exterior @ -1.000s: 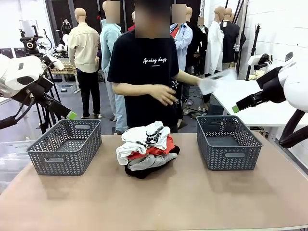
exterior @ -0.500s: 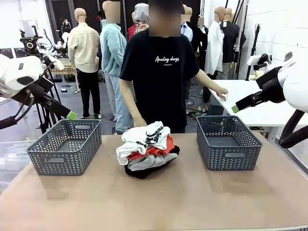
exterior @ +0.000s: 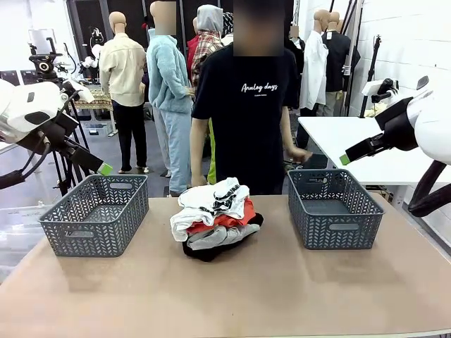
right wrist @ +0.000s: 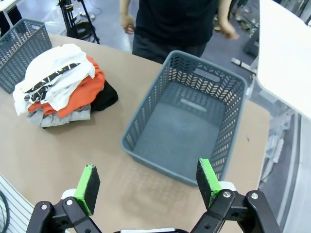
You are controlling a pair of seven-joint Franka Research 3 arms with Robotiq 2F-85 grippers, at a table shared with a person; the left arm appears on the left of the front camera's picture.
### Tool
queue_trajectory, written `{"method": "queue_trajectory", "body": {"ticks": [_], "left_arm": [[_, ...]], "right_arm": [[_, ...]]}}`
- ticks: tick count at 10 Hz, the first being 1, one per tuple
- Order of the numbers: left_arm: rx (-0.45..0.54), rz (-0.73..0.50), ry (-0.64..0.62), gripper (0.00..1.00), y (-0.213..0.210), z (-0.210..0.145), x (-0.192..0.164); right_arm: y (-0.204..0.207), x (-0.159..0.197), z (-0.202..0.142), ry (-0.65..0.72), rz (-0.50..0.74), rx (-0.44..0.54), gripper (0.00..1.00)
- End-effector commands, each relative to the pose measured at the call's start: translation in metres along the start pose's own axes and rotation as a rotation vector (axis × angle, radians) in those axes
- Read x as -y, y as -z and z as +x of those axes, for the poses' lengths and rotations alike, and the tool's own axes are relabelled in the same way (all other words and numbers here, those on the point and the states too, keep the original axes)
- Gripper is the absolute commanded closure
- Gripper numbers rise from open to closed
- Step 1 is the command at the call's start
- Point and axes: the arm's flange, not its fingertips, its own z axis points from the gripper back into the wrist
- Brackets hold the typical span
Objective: Sort the tops and bottoms.
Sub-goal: Lift clothes from the center of the table with your left hand.
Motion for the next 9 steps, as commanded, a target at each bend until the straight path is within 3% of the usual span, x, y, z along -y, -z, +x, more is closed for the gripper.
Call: {"method": "queue_trajectory", "body": {"ticks": [1, 9], "left_arm": [[0.006, -0.008, -0.004, 0.0, -0.001, 0.0003, 0.0009], [0.006, -0.008, -0.004, 0.0, -0.001, 0.0003, 0.0009]], "right_arm": [[0.0012, 0.0001, -0.0004, 0.003, 0.011, 0.002, 0.0], [0.0012, 0.0001, -0.0004, 0.003, 0.011, 0.002, 0.0]]}}
